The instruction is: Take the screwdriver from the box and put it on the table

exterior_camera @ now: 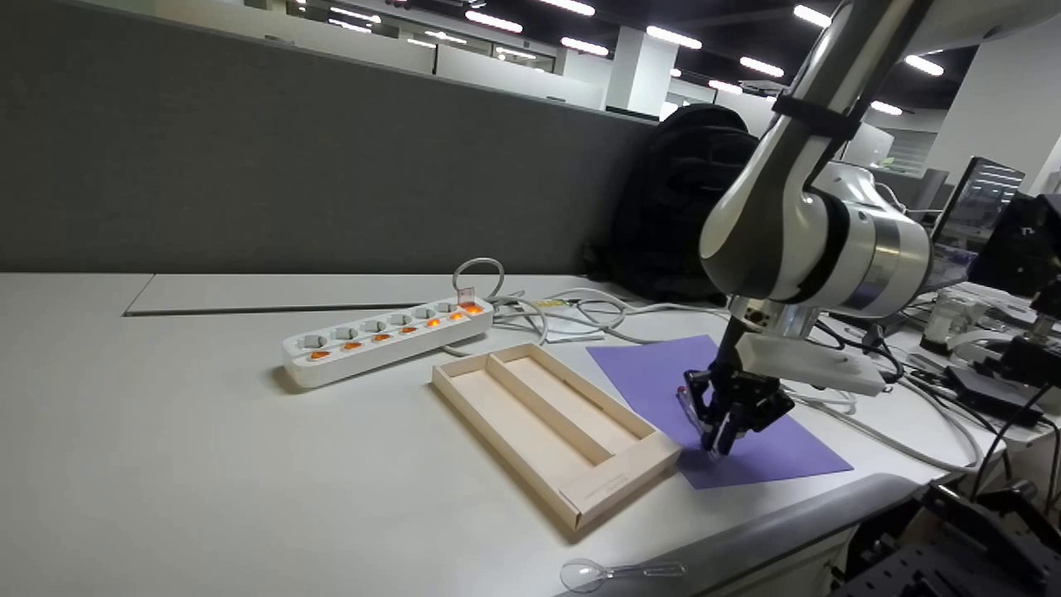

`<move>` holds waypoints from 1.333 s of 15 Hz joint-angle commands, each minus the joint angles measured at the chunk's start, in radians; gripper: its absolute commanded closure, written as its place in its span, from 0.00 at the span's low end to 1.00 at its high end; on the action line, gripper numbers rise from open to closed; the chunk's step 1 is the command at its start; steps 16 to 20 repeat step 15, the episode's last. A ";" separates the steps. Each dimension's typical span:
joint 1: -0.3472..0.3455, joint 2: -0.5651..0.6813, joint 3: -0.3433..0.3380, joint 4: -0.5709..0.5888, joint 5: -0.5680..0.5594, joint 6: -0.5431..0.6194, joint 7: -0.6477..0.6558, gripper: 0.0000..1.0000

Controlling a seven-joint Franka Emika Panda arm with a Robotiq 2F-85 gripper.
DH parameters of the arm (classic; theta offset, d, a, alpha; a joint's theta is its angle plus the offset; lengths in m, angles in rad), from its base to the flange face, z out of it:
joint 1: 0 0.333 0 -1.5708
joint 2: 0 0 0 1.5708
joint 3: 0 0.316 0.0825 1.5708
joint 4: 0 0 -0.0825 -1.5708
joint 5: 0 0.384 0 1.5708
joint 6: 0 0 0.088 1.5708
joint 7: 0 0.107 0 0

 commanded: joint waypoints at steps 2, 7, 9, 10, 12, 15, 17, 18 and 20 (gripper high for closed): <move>-0.026 0.014 0.016 0.022 0.018 -0.013 -0.014 0.42; -0.026 -0.024 0.026 0.003 0.032 -0.042 -0.004 0.08; -0.010 -0.065 0.022 -0.014 0.038 -0.052 -0.003 0.01; -0.004 -0.084 0.022 -0.022 0.038 -0.055 -0.005 0.00; 0.040 -0.133 -0.008 -0.042 0.026 -0.072 0.005 0.00; 0.029 -0.193 0.013 -0.064 0.010 -0.116 0.004 0.00; 0.029 -0.193 0.013 -0.064 0.010 -0.116 0.004 0.00; 0.029 -0.193 0.013 -0.064 0.010 -0.116 0.004 0.00; 0.029 -0.193 0.013 -0.064 0.010 -0.116 0.004 0.00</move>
